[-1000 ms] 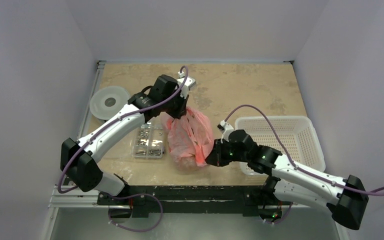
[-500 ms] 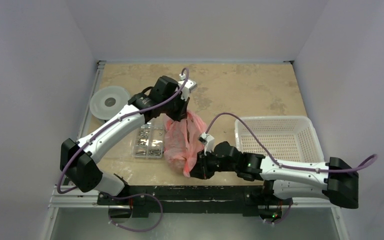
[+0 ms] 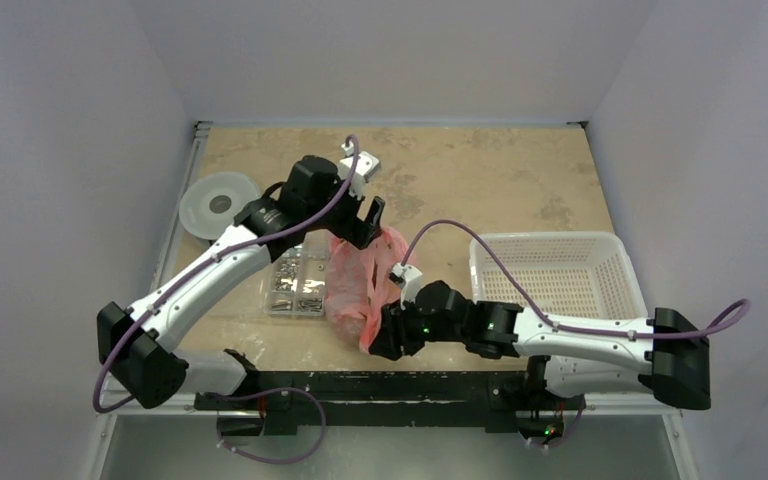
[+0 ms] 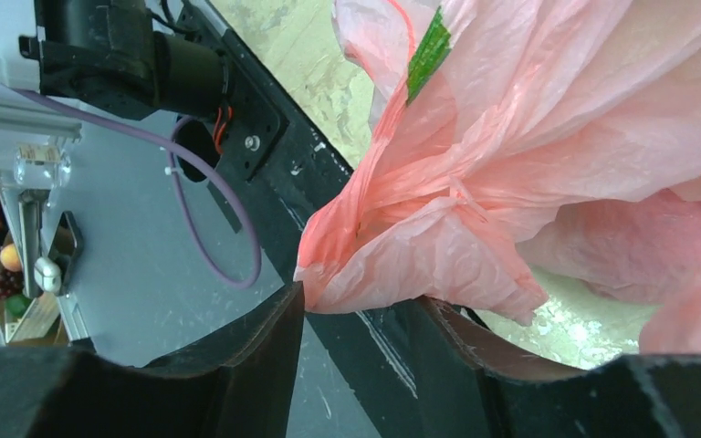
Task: Take the fake fruits out of the plastic bag
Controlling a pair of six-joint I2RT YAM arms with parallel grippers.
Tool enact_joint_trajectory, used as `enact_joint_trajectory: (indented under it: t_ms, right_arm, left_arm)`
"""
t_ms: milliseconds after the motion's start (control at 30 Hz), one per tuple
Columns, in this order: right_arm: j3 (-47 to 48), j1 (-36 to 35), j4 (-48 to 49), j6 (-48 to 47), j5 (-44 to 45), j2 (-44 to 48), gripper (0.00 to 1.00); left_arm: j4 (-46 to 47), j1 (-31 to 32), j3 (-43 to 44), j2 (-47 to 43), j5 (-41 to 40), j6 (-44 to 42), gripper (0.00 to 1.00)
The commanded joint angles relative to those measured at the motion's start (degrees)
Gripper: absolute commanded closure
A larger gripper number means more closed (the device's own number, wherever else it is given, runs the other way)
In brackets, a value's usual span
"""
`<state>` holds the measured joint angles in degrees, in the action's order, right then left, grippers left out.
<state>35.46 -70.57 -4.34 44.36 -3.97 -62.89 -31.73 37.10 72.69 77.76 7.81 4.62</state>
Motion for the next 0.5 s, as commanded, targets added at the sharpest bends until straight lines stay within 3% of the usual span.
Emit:
enact_joint_trajectory:
  t_ms: [0, 133, 233, 333, 467]
  right_arm:
    - [3.3, -0.3, -0.1, -0.6, 4.6, -0.2, 0.52]
    - [2.7, -0.4, 2.2, -2.3, 4.2, 2.2, 0.42]
    - [1.3, -0.4, 0.4, -2.8, 5.6, 4.9, 0.40]
    - [1.1, -0.3, 0.7, -2.7, 7.1, 5.9, 0.38]
    - [2.8, -0.3, 1.7, -5.3, 4.9, 5.3, 0.34]
  left_arm:
    - [5.0, -0.6, -1.4, -6.1, -5.5, -0.4, 0.12]
    - [-4.9, -0.6, 6.2, -7.8, -5.0, 4.8, 0.02]
    - [-7.6, -0.7, 4.7, -13.6, -6.1, 13.0, 0.00]
    - [-11.0, -0.7, -0.1, -21.5, -7.6, 22.7, 0.00]
    - [-5.5, -0.4, -15.9, -38.3, -0.8, 34.7, 0.06]
